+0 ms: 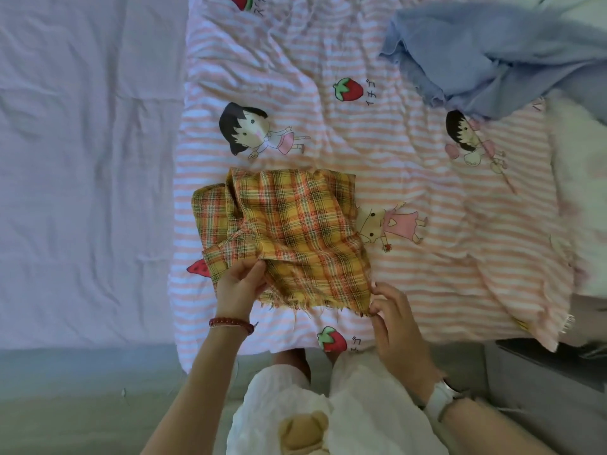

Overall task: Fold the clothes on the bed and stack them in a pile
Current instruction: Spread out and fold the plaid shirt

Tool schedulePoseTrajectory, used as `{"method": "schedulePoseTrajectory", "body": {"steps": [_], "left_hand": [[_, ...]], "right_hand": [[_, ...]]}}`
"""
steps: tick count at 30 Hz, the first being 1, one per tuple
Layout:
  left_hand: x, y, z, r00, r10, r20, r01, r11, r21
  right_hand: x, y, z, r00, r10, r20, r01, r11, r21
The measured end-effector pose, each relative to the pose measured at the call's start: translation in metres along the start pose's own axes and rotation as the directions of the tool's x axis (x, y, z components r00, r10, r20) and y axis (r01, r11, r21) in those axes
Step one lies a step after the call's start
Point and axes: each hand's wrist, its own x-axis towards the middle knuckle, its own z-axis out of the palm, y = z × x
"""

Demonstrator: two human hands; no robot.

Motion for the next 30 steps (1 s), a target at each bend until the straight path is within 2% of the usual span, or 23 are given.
{"method": "schedulePoseTrajectory", "body": {"steps": [4, 7, 9, 12, 14, 16, 19, 21, 23, 25, 27, 29, 30], "left_hand": [[0.001, 0.004, 0.000, 0.995, -0.037, 0.089, 0.045, 0.995, -0.093], [-0.003, 0.007, -0.008, 0.978, -0.021, 0.207, 0.079, 0.959, -0.272], [-0.005, 0.007, -0.018, 0.976, -0.030, 0.214, 0.117, 0.905, -0.408], [-0.001, 0.000, -0.035, 0.982, -0.187, 0.034, 0.178, 0.842, -0.508], [0.003, -0.005, -0.044, 0.961, -0.266, -0.071, 0.207, 0.868, -0.451], [0.006, -0.006, -0.048, 0.962, -0.264, -0.074, 0.219, 0.902, -0.372], [0.007, 0.004, -0.045, 0.985, -0.164, -0.045, 0.152, 0.967, -0.206], [0.010, 0.010, -0.039, 0.996, -0.044, -0.083, 0.044, 0.999, -0.002], [0.012, 0.016, -0.030, 0.986, 0.087, -0.141, -0.065, 0.986, 0.153], [0.012, 0.017, -0.024, 0.943, 0.228, -0.242, -0.178, 0.961, 0.210], [0.007, 0.012, -0.024, 0.837, 0.385, -0.389, -0.301, 0.917, 0.260], [0.001, 0.002, -0.033, 0.760, 0.448, -0.471, -0.308, 0.886, 0.346], [0.000, -0.003, -0.039, 0.772, 0.431, -0.467, -0.257, 0.884, 0.391]], "right_hand": [[-0.009, -0.012, -0.005, 0.998, -0.034, 0.047, 0.035, 0.999, -0.015], [-0.005, -0.023, -0.003, 0.988, -0.117, 0.104, 0.122, 0.992, -0.043], [0.003, -0.025, 0.000, 0.958, -0.151, 0.245, 0.172, 0.983, -0.066], [0.016, -0.023, 0.013, 0.835, -0.115, 0.538, 0.169, 0.984, -0.053], [0.022, -0.019, 0.025, 0.778, -0.067, 0.625, 0.169, 0.980, -0.106], [0.027, -0.022, 0.028, 0.807, -0.046, 0.588, 0.157, 0.978, -0.139], [0.041, -0.032, 0.021, 0.944, -0.159, 0.288, 0.194, 0.976, -0.098], [0.053, -0.034, 0.020, 0.972, -0.210, 0.102, 0.225, 0.962, -0.157], [0.066, -0.037, 0.023, 0.983, -0.174, 0.058, 0.183, 0.952, -0.245], [0.078, -0.036, 0.029, 0.985, -0.112, 0.133, 0.148, 0.942, -0.302], [0.087, -0.035, 0.037, 0.960, -0.053, 0.276, 0.144, 0.936, -0.320], [0.092, -0.033, 0.046, 0.923, -0.022, 0.384, 0.163, 0.927, -0.338], [0.093, -0.032, 0.049, 0.913, -0.018, 0.407, 0.174, 0.920, -0.350]]}}
